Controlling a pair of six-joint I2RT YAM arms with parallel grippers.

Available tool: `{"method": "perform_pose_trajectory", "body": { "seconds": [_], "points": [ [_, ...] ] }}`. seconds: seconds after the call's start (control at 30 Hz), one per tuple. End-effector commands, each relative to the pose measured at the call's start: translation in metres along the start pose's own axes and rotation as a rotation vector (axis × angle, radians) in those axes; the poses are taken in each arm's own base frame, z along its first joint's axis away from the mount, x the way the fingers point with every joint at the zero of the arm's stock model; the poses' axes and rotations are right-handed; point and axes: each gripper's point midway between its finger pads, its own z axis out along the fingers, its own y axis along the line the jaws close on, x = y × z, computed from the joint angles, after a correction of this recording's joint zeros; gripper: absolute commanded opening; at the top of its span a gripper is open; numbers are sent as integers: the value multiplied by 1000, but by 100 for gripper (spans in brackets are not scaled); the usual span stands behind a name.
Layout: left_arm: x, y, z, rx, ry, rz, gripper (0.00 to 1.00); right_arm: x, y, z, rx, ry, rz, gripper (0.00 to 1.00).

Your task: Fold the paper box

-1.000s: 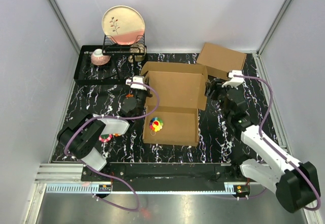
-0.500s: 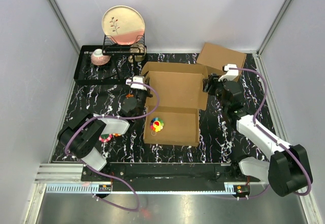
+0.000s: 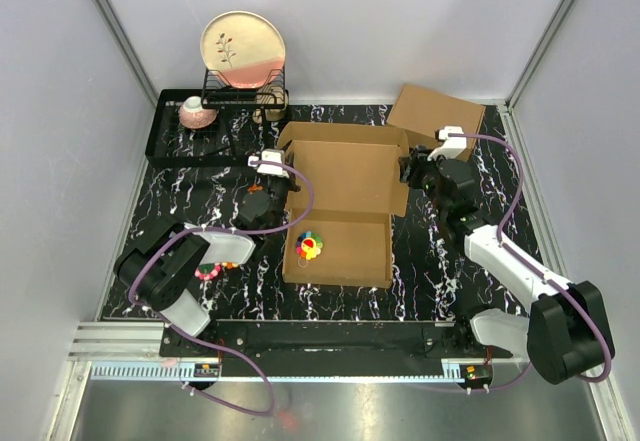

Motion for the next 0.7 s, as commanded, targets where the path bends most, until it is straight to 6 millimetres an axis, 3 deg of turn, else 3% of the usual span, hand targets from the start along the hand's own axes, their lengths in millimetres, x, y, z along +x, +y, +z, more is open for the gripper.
{"method": "perform_pose_trajectory", "body": {
  "seconds": [0.0,0.27,0.33,0.37,0.57,0.6,0.67],
  "points": [
    [-104,-2,4,11,-385,-170,0,-8,4,5,-14,-4,5,50],
    [-106,-1,4,9,-389,-172,3,-11,3,3,-11,-21,2,30],
    [-108,-1,2,7,-393,-175,11,-15,5,1,-16,-38,4,27],
    [-109,-1,1,8,-395,-174,20,-17,5,1,-16,-44,8,25],
    [-119,6,-7,-9,-411,-179,43,-23,6,-2,-26,-70,7,19],
    [-124,8,-10,-9,-421,-184,53,-24,7,-2,-28,-73,6,17],
    [-127,12,-14,-23,-420,-157,56,-24,8,-3,-36,-77,6,16]
  ]
}}
